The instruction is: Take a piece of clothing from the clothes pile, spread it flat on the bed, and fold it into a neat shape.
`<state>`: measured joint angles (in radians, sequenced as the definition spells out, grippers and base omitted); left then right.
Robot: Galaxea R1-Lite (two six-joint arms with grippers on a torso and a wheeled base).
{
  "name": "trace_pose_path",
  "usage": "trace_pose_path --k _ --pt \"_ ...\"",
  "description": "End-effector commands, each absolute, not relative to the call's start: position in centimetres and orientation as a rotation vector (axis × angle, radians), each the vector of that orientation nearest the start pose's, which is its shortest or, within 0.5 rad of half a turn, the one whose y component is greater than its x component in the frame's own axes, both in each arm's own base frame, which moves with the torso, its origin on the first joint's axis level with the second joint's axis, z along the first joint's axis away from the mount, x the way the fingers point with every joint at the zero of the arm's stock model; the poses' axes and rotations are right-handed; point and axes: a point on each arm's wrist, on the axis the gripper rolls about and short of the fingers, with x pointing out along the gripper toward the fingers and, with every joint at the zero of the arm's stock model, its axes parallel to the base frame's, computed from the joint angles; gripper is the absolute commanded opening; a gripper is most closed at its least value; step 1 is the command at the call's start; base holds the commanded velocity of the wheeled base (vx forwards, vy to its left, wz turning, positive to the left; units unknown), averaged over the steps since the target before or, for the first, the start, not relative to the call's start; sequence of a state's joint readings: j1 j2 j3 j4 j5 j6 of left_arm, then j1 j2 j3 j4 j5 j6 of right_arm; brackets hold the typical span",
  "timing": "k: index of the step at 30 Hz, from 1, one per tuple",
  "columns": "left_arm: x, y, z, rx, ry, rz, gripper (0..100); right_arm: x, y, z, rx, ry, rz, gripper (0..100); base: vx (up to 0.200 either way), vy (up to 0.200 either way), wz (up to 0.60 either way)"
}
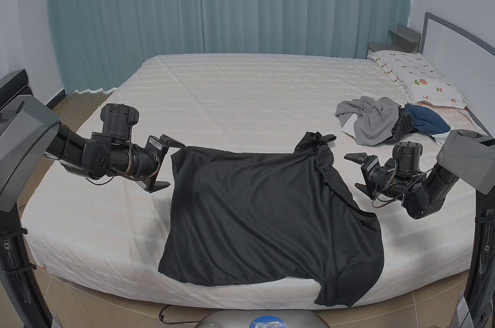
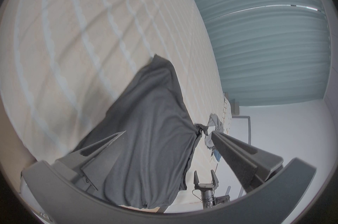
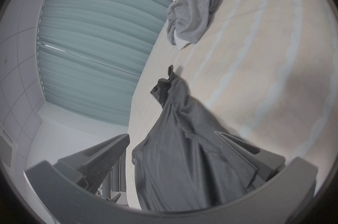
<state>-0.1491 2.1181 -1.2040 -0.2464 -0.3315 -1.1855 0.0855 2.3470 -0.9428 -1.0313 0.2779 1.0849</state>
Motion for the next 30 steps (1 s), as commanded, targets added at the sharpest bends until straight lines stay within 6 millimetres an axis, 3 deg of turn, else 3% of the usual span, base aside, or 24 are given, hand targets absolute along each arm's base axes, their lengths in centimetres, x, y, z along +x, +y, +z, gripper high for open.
trace_pose_path --k 1,17,22,30 --pt "39.6 -6.6 10.0 -1.178 0.87 -0.007 100 40.7 4.0 1.3 1.098 0.541 0.114 100 0.0 0.0 0.0" --pt "40.7 -6.1 8.4 -1.158 0.876 0.022 100 40.3 4.5 1.1 1.101 0.539 0.119 100 0.15 0.0 0.0" --pt "42.3 -5.1 6.8 -1.11 0.838 0.086 100 40.3 4.6 0.8 1.097 0.546 0.119 100 0.0 0.0 0.0" --pt "45.4 -5.3 4.3 -1.057 0.736 0.208 100 40.3 5.1 0.6 1.092 0.554 0.123 100 0.0 0.0 0.0"
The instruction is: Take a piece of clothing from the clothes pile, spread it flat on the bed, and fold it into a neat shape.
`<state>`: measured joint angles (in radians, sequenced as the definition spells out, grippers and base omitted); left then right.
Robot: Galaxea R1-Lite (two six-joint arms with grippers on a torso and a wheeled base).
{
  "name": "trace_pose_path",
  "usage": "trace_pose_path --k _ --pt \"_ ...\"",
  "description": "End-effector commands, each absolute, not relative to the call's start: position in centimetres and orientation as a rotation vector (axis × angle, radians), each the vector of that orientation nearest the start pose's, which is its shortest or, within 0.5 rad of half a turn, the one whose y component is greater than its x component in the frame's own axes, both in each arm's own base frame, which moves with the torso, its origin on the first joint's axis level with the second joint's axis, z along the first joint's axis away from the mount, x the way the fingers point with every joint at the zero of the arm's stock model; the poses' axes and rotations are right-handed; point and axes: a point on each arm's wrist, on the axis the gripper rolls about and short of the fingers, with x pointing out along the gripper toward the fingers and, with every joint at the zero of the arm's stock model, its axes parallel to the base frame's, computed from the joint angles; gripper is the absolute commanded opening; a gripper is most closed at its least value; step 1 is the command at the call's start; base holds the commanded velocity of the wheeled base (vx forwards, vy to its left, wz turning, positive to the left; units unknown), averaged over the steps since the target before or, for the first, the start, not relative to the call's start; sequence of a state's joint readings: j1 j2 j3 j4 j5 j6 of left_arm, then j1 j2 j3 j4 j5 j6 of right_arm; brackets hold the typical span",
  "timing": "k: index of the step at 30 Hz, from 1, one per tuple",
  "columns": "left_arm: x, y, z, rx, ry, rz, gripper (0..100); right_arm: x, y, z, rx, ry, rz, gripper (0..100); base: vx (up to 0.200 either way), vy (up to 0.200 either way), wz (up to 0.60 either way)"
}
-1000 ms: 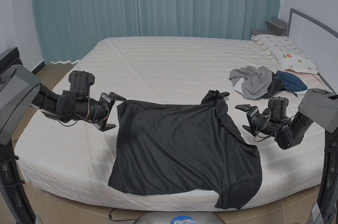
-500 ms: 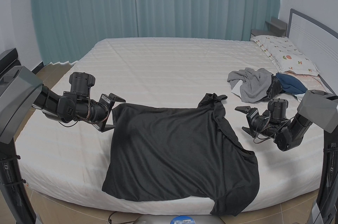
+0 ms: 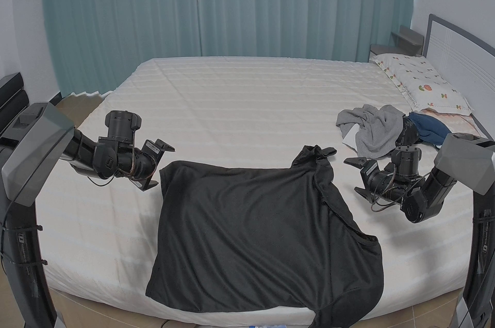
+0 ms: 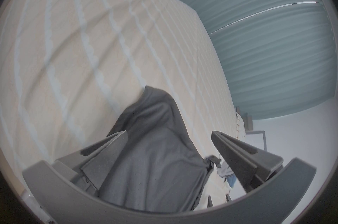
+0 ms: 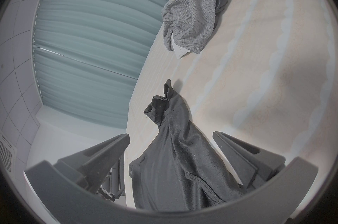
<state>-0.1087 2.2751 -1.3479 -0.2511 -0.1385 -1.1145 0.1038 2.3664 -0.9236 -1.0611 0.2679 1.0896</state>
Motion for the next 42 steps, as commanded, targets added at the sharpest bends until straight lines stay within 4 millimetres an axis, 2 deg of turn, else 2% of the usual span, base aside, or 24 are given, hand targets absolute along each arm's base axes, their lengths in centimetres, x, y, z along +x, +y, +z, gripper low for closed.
trace_pose_path --k 1,11,21,22,27,30,33,42 --pt "45.6 -5.3 4.1 -1.054 0.731 0.21 100 40.3 5.1 0.6 1.092 0.554 0.123 100 0.0 0.0 0.0" --pt "48.2 -6.0 0.5 -0.919 0.596 0.287 100 40.3 5.1 0.2 1.088 0.562 0.119 100 0.0 0.0 0.0" --pt "49.5 -6.4 -0.3 -0.922 0.579 0.272 100 40.2 5.6 0.2 1.086 0.568 0.128 100 0.0 0.0 0.0" --pt "49.6 -6.4 -0.4 -0.922 0.578 0.273 0 40.2 5.6 0.1 1.086 0.569 0.127 100 0.0 0.0 0.0" --pt "50.1 -6.0 0.2 -0.931 0.533 0.288 0 40.0 5.5 -0.1 1.088 0.578 0.119 100 0.0 0.0 0.0" --pt "51.1 -6.0 0.7 -0.932 0.486 0.281 0 39.7 5.2 -0.4 1.091 0.59 0.104 100 0.0 0.0 0.0" --pt "51.9 -5.8 2.0 -0.933 0.431 0.279 0 39.6 4.9 -0.5 1.094 0.589 0.093 100 0.0 0.0 0.0" --pt "53.6 -3.3 3.9 -0.864 0.337 0.273 0 40.0 5.1 -1.9 1.079 0.547 0.064 100 0.0 0.0 0.0"
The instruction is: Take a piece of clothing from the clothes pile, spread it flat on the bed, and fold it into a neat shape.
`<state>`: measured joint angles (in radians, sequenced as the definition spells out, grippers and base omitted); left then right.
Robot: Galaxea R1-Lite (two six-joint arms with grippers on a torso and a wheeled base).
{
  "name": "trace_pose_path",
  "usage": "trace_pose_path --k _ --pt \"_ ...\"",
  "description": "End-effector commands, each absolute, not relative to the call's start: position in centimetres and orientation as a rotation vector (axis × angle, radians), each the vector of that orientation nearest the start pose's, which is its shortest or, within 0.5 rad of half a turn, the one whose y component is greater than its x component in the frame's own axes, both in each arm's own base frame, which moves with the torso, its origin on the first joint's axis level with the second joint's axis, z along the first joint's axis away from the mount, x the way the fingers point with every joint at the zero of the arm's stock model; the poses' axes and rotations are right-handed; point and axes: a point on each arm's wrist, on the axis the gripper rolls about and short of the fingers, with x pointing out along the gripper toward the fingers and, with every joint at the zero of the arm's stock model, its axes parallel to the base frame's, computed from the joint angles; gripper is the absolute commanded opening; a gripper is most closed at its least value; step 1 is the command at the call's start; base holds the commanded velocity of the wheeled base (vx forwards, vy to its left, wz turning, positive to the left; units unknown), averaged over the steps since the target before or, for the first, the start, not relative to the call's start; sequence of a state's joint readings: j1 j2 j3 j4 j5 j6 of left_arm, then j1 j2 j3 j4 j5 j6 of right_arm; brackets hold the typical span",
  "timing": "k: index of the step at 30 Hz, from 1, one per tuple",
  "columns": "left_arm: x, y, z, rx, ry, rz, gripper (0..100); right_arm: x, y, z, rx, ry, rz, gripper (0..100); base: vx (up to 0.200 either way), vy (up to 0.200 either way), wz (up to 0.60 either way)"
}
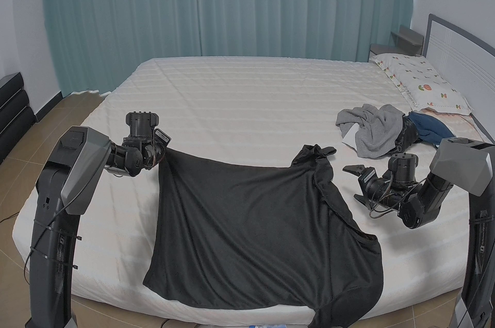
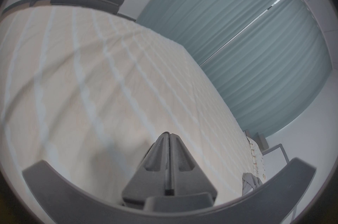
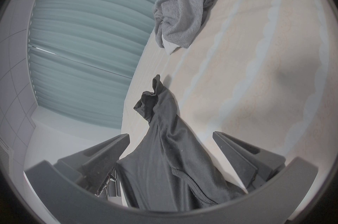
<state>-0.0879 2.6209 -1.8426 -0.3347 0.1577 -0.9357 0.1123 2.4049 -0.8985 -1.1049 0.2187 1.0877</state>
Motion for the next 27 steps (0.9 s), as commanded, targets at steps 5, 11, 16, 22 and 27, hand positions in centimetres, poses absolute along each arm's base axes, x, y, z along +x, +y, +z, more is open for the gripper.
trace_pose_path --k 5,11,16,22,27 --pt "54.8 -1.7 3.9 -0.866 0.29 0.283 0 40.0 5.1 -1.7 1.083 0.535 0.071 100 0.0 0.0 0.0" --pt "55.0 -1.1 1.4 -0.834 0.328 0.297 0 40.0 5.2 -1.7 1.084 0.531 0.069 100 0.0 0.0 0.0" --pt "55.0 -1.3 1.2 -0.836 0.339 0.283 100 40.0 5.1 -1.7 1.084 0.532 0.068 100 0.0 0.0 0.0" --pt "54.9 -1.4 1.2 -0.837 0.351 0.279 100 39.9 5.1 -1.4 1.084 0.522 0.073 100 0.0 0.0 0.0" --pt "54.8 0.2 1.5 -0.846 0.355 0.327 100 39.5 5.4 0.7 1.076 0.457 0.08 100 0.0 0.0 0.0"
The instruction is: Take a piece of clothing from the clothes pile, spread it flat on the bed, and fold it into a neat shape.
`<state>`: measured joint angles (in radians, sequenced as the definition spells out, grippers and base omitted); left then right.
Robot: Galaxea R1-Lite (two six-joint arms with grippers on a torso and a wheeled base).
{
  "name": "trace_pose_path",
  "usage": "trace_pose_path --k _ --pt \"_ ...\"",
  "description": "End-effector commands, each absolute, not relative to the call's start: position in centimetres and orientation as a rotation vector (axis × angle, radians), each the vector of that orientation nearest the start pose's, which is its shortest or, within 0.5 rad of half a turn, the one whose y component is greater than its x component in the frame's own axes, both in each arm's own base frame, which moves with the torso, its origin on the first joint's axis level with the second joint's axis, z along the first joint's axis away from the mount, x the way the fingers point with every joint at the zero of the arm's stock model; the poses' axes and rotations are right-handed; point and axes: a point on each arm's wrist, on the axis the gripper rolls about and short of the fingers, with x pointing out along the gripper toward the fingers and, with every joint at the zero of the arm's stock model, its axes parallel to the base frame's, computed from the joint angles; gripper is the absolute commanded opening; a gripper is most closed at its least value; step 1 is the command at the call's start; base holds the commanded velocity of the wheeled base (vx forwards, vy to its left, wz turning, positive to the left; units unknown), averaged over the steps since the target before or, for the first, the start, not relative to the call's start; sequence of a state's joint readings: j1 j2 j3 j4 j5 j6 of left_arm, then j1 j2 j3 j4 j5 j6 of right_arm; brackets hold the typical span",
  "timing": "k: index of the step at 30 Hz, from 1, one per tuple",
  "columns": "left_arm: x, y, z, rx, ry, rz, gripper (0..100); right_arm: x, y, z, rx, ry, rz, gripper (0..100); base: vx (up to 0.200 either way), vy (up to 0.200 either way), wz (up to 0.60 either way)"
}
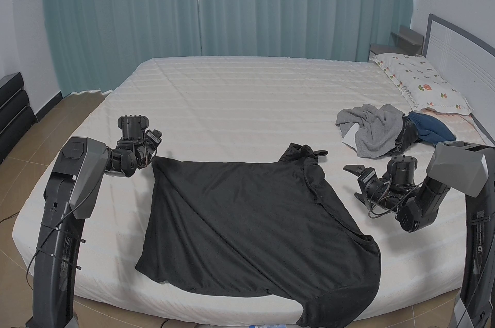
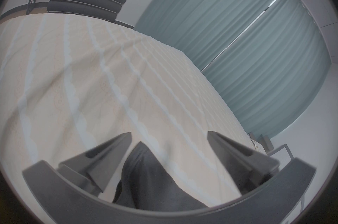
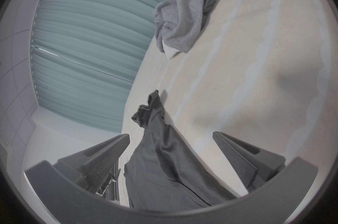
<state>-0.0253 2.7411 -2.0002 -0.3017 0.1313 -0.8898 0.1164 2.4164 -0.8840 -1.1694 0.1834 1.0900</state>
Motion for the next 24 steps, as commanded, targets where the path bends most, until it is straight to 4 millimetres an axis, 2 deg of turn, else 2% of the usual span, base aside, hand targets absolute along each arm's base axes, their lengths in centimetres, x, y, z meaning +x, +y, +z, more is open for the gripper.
trace_pose_path --k 1,5,7,13,14,16,17,18,23,24 --pt "54.7 0.6 1.6 -0.859 0.352 0.347 100 39.2 5.9 1.2 1.073 0.459 0.094 100 0.0 0.0 0.0" --pt "54.0 1.8 2.5 -0.957 0.35 0.409 100 38.2 7.2 2.4 1.065 0.469 0.129 100 0.0 0.0 0.0" --pt "52.8 2.4 3.2 -0.999 0.4 0.431 100 37.4 8.8 3.0 1.055 0.489 0.167 100 0.0 0.0 0.0" --pt "48.9 1.8 3.8 -1.021 0.536 0.431 100 36.1 12.0 2.5 1.027 0.558 0.232 100 0.0 0.0 0.0" --pt "47.0 1.0 3.9 -1.055 0.595 0.395 100 36.3 13.1 1.8 1.012 0.581 0.248 100 0.0 0.0 0.0" --pt "47.0 1.0 3.9 -1.055 0.595 0.395 100 36.3 13.1 1.8 1.012 0.581 0.248 100 0.0 0.0 0.0" --pt "45.2 0.5 4.1 -1.115 0.624 0.36 100 37.2 14.4 1.1 0.997 0.585 0.267 100 0.0 0.0 0.0" --pt "44.5 0.3 4.0 -1.142 0.627 0.345 100 37.5 14.9 0.7 0.99 0.595 0.263 100 0.0 0.0 0.0" --pt "42.9 -0.4 3.6 -1.173 0.615 0.319 100 38.6 16.2 -0.5 0.962 0.657 0.227 100 0.0 0.0 0.0" --pt "42.3 -0.7 3.6 -1.173 0.624 0.318 100 39.6 16.5 -0.6 0.956 0.66 0.221 100 0.0 0.0 0.0"
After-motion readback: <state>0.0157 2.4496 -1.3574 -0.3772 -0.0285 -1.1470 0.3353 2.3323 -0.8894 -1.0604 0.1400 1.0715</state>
